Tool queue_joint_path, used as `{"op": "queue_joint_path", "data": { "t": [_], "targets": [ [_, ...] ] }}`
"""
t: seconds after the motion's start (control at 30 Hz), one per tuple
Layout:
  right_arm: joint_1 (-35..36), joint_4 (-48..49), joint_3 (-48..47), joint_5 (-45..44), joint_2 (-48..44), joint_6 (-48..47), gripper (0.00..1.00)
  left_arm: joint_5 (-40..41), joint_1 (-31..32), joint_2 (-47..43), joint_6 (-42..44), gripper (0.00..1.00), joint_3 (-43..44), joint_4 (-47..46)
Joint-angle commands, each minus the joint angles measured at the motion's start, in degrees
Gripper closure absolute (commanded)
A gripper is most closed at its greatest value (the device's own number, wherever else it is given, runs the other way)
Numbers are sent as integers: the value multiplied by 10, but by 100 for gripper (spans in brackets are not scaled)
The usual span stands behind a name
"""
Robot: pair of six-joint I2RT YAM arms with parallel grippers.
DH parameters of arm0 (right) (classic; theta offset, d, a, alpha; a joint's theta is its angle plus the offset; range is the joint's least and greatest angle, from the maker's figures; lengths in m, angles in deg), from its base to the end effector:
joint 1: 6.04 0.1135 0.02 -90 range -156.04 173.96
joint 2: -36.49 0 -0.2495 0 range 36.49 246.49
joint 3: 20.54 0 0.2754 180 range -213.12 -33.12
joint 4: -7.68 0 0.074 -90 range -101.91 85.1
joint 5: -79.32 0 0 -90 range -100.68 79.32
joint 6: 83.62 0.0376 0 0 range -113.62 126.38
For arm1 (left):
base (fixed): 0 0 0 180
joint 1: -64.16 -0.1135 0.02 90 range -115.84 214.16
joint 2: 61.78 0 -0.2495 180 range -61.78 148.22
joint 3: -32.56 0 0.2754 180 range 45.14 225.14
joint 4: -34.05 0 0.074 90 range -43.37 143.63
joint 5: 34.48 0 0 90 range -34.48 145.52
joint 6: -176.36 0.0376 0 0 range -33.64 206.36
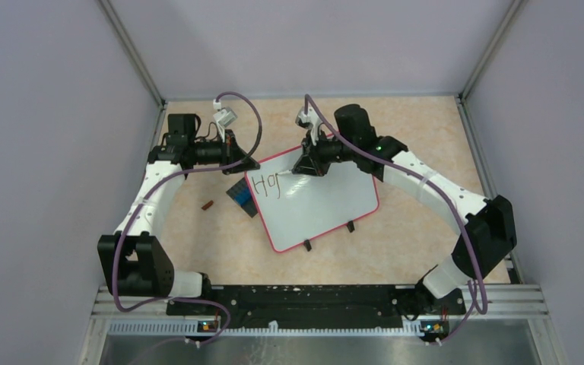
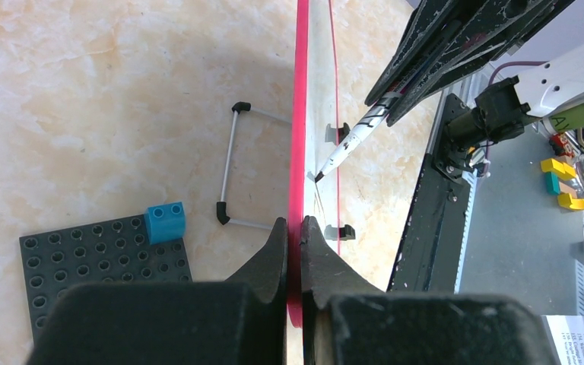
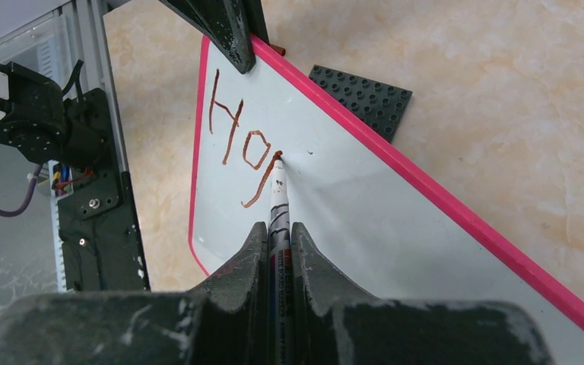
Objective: Write a sentence on the whiteboard
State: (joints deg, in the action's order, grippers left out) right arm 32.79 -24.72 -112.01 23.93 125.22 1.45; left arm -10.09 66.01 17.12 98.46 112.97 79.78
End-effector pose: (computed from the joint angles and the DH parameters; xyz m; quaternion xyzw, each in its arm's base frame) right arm 0.2832 0.2554 0.3242 -0.4463 0.7102 0.3859 0.3840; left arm 0.3102 -0.0443 0.3032 0.3032 0.7430 -0.4679 0.3702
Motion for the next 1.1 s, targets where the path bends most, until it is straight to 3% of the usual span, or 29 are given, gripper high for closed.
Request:
{"op": "queue_joint_path", "data": {
  "t": [0.0, 0.53, 1.07],
  "targets": [
    [1, 8, -24, -14, 5, -16, 100, 6, 7, -10, 9, 100, -3, 8],
    [-25, 2, 14, -26, -19, -25, 100, 9, 7, -9, 8, 100, -5, 9],
    [-6, 17, 48, -9, -12, -19, 100, 8, 7, -8, 8, 100, -5, 8]
  ]
}}
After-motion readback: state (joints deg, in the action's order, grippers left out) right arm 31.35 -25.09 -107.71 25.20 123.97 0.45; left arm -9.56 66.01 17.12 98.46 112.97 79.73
